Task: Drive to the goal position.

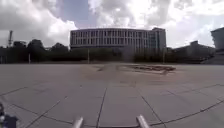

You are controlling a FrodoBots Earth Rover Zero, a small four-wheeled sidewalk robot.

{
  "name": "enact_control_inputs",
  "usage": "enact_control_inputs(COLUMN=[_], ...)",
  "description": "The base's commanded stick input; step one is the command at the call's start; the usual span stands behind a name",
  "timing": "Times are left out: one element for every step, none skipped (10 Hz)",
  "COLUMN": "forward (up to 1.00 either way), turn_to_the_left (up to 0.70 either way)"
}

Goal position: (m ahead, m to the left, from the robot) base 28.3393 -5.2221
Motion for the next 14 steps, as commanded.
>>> enact_control_inputs(forward=[0.7, 0.7, 0.7, 0.7, 0.7, 0.7, 0.7, 0.7, 0.7, 0.7, 0.7, 0.7, 0.7, 0.7], turn_to_the_left=[0.0, 0.0, 0.0, 0.0, 0.0, 0.0, 0.27, 0.34, 0.08, 0.0, 0.0, 0.0, 0.0, 0.0])
